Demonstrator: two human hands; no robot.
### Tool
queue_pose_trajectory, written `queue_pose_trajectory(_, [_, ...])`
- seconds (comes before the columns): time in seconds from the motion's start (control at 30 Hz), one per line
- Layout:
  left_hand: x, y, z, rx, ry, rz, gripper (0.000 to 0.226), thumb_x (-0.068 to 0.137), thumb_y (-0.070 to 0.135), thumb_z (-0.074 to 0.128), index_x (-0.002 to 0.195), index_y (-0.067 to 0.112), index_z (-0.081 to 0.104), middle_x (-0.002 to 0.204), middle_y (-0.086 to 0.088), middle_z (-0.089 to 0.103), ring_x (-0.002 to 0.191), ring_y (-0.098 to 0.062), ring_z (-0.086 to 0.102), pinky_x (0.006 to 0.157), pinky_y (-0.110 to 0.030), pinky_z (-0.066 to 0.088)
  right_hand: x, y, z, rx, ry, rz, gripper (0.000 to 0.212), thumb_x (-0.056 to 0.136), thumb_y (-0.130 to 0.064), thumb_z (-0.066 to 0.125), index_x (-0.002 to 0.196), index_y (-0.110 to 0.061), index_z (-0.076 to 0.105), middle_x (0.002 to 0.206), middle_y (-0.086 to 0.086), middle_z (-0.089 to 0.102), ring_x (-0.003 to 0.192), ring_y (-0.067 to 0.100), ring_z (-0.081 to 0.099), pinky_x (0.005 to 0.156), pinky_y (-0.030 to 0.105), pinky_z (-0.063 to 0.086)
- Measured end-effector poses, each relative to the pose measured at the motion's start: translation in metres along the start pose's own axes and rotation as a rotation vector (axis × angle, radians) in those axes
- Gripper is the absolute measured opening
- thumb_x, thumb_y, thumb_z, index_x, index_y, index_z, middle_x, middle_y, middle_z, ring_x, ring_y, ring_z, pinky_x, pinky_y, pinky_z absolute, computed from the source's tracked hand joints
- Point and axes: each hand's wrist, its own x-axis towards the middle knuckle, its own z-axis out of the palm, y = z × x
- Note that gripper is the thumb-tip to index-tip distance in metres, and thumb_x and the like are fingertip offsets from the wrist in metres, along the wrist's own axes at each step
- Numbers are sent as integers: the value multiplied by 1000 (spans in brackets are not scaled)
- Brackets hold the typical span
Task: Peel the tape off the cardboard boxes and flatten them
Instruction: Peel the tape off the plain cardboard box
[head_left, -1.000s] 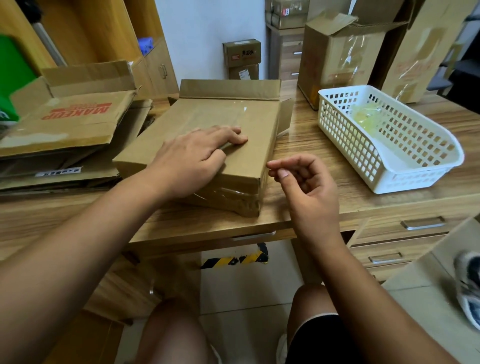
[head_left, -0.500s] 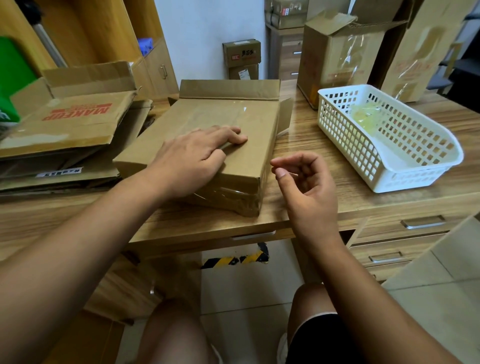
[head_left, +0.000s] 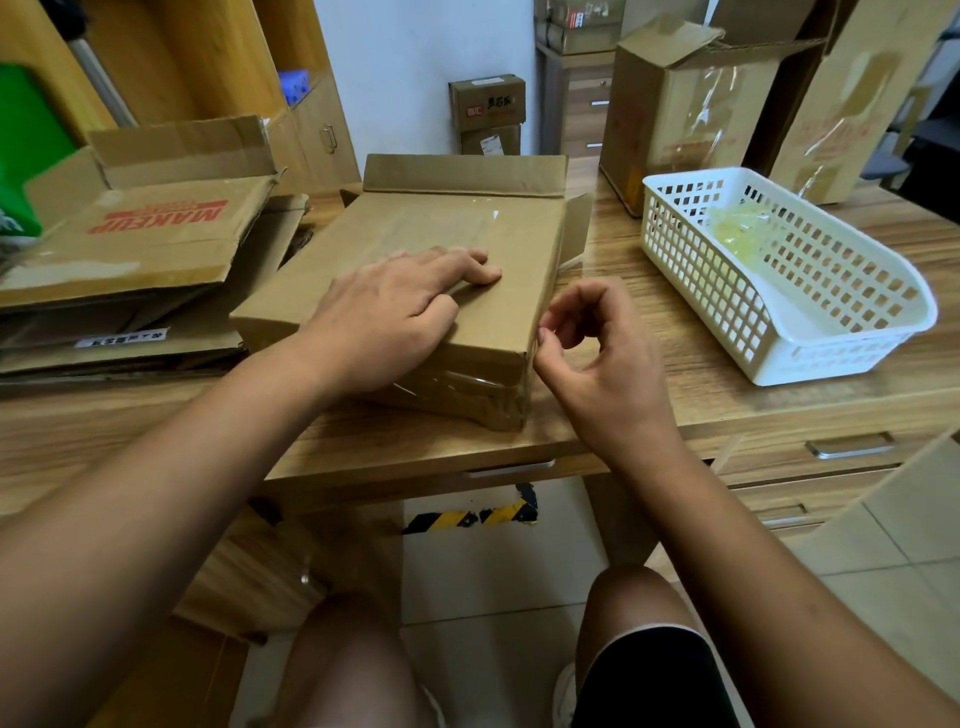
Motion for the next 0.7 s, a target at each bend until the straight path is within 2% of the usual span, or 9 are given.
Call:
queue_pose_trajectory(0.13, [0,0,0,1,-2,1,55,88,37,28,140,48,44,153,25,38,136,-7,40,98,-36,37,3,2,2,9,-13,14,28,86,-2,68,100,-21,52,87,-1,59,72,10,53,64,23,46])
queue_pose_trajectory(0.37, [0,0,0,-5,-13,3,54,90,36,28,140,47,44,154,24,37,137,-6,38,101,-35,34,1,5,1,43,-29,35,30,85,0,67,99,-22,51,87,-5,55,72,10,51,65,27,47])
queue_pose_trajectory(0.47, [0,-1,0,-7,-6,5,55,89,35,28,140,47,45,153,25,37,137,-5,38,100,-33,33,-9,6,-3,62,-46,32,30,87,1,67,101,-21,52,90,1,59,76,13,55,68,32,50])
queue_pose_trajectory(0.6, [0,-1,0,-15,-15,-6,55,89,37,27,141,47,44,153,26,36,137,-5,37,102,-34,33,-11,7,-7,167,55,52,31,91,-3,68,103,-26,52,98,2,64,82,12,60,77,27,51])
queue_pose_trajectory(0.7, [0,0,0,-5,-18,-9,55,90,37,27,141,47,43,153,25,36,138,-6,37,102,-35,33,-9,5,-4,153,35,48,28,91,-3,71,105,-20,54,100,1,66,85,13,62,78,25,52])
